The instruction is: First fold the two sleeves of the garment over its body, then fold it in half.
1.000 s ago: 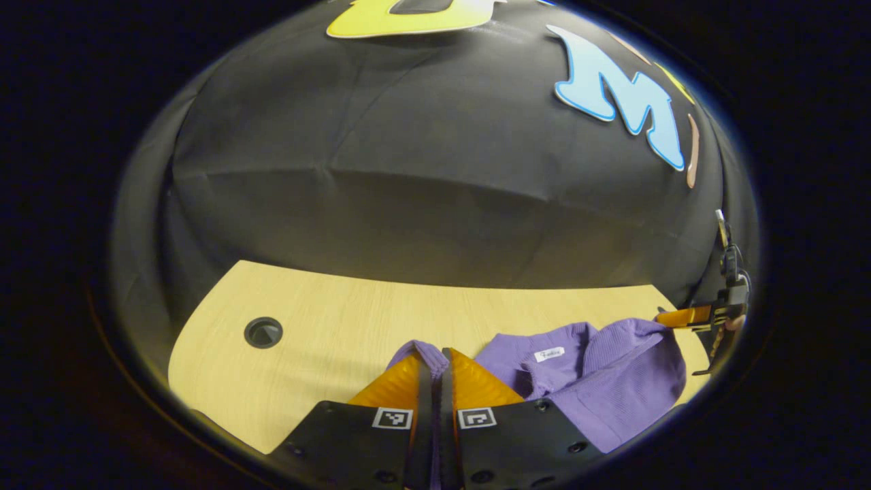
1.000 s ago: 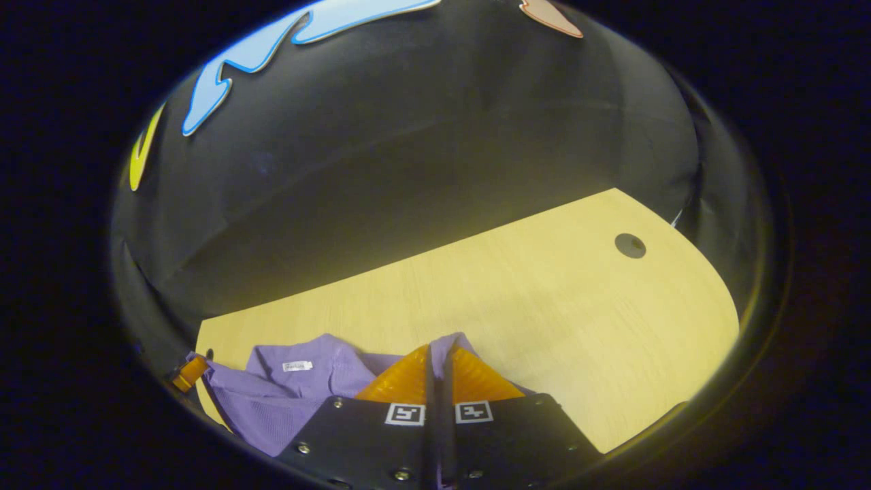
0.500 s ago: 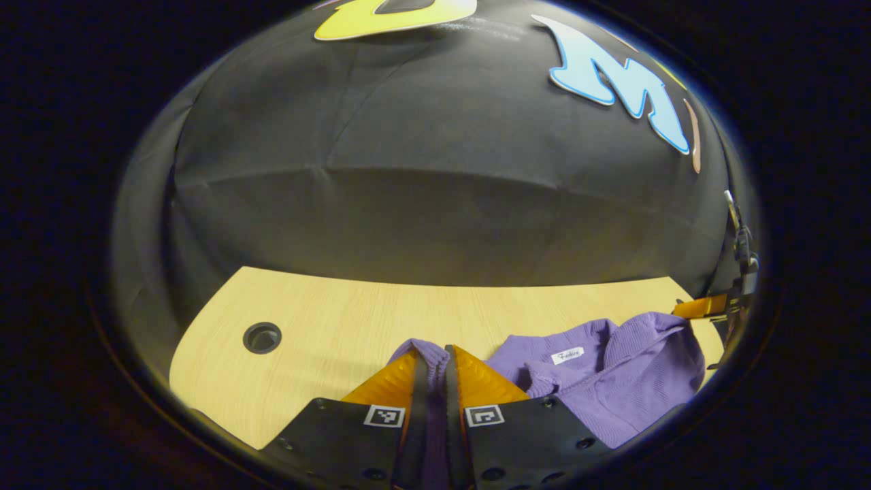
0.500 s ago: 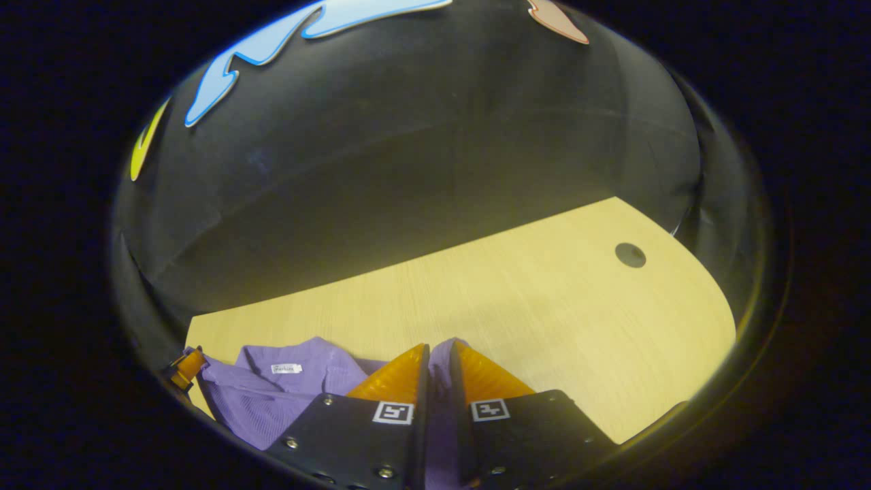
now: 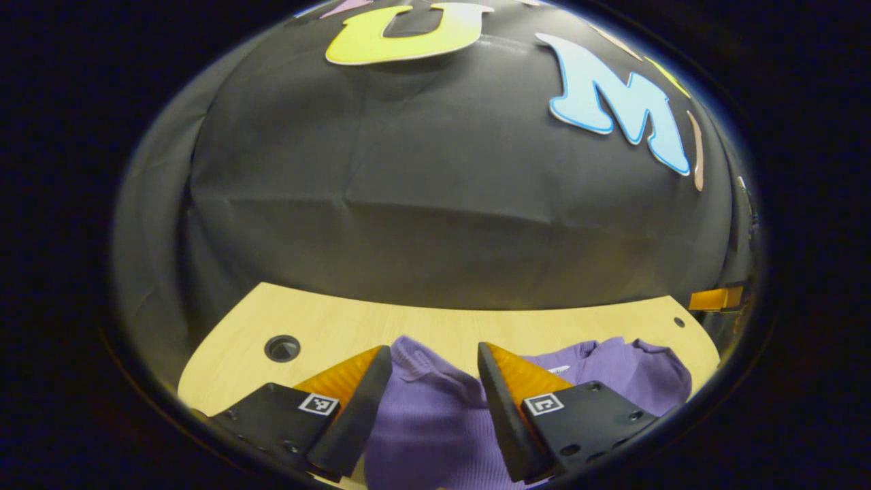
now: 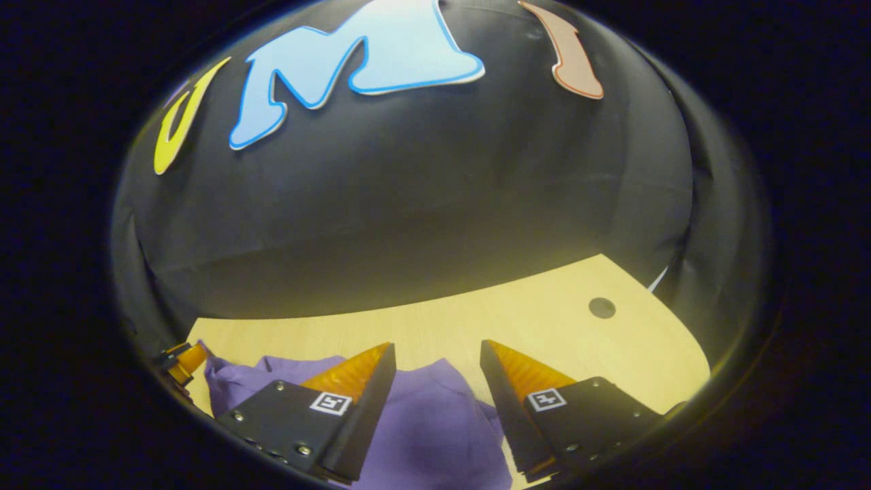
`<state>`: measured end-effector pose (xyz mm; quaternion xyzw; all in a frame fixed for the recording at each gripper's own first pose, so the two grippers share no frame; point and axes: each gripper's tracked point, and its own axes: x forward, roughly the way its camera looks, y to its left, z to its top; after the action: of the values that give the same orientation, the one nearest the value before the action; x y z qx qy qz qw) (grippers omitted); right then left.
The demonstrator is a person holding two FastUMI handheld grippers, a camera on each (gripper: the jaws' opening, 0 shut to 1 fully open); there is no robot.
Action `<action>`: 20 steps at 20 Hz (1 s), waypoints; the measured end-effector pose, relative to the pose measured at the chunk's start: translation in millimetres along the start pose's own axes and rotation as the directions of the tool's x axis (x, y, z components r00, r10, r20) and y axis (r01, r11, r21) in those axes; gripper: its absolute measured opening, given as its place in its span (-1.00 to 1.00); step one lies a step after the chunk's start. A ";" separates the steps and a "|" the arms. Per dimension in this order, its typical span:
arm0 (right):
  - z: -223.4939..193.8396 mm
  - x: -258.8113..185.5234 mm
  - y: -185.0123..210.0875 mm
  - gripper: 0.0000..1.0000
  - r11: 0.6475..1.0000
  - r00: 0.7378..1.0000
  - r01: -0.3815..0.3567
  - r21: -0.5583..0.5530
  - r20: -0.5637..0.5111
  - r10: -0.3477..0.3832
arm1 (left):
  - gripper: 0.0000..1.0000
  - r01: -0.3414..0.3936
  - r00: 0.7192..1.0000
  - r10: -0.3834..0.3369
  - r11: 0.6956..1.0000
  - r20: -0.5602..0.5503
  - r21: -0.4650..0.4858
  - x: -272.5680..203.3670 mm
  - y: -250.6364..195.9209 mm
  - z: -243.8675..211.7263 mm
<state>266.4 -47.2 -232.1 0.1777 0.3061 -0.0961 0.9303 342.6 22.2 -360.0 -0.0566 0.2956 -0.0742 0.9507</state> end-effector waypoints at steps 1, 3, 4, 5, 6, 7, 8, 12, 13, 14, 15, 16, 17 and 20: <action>5.0 -8.6 1.3 0.55 1.000 1.000 0.000 -0.026 0.017 0.001 | 0.63 -0.010 1.000 0.009 1.000 0.015 0.006 -8.2 0.3 6.1; 17.1 -25.3 10.6 0.67 0.997 0.998 -0.001 -0.077 0.060 0.005 | 0.73 -0.022 0.999 0.021 1.000 0.045 0.008 -27.6 -1.4 19.8; 24.7 -34.6 16.7 0.67 0.995 0.996 -0.004 -0.105 0.084 0.013 | 0.75 -0.029 0.998 0.029 1.000 0.060 0.005 -39.0 -3.2 25.7; 31.9 -44.6 21.5 0.67 0.991 0.994 -0.009 -0.134 0.108 0.023 | 0.79 -0.037 0.996 0.037 0.999 0.076 0.004 -50.8 -4.6 32.0; 39.5 -55.6 26.5 0.66 0.987 0.990 -0.013 -0.163 0.133 0.035 | 0.84 -0.041 0.995 0.040 0.999 0.095 0.005 -62.1 -6.7 38.0; 46.5 -68.3 34.1 0.66 0.982 0.986 -0.019 -0.190 0.160 0.050 | 0.83 -0.047 0.993 0.046 0.999 0.111 0.009 -74.4 -8.6 43.2; 52.1 -80.5 38.8 0.67 0.976 0.980 -0.021 -0.215 0.188 0.063 | 0.90 -0.054 0.990 0.052 0.998 0.129 0.012 -89.0 -10.5 47.6; 61.1 -128.6 56.0 0.73 0.950 0.956 -0.050 -0.307 0.259 0.134 | 0.84 -0.053 0.982 0.052 0.999 0.183 0.002 -149.1 -27.5 60.6; 61.9 -144.2 58.3 0.84 0.945 0.950 -0.055 -0.323 0.275 0.149 | 0.84 -0.057 0.978 0.055 0.998 0.200 0.004 -163.2 -31.0 63.9; 65.9 -159.6 58.6 0.92 0.940 0.942 -0.063 -0.335 0.292 0.167 | 0.84 -0.058 0.975 0.055 0.998 0.216 0.006 -178.2 -35.8 66.1; 67.1 -175.2 60.0 0.92 0.937 0.934 -0.070 -0.341 0.307 0.181 | 0.84 -0.057 0.972 0.054 0.998 0.228 0.010 -192.9 -41.2 68.0; 65.8 -192.4 61.6 0.94 0.937 0.926 -0.081 -0.341 0.322 0.197 | 0.84 -0.058 0.969 0.053 0.998 0.241 0.013 -209.1 -47.5 71.8; 63.2 -208.1 61.7 0.94 0.935 0.920 -0.093 -0.341 0.331 0.212 | 0.84 -0.065 0.964 0.058 0.998 0.258 0.017 -224.7 -51.5 73.6; 51.6 -254.5 51.8 0.92 0.929 0.901 -0.126 -0.347 0.352 0.254 | 0.83 -0.092 0.950 0.083 0.996 0.300 0.014 -269.2 -62.9 80.8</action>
<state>106.9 -1.9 -25.7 0.0330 0.1068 0.0131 0.9936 162.8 12.5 -135.3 -0.0407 0.1497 -0.0267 0.9875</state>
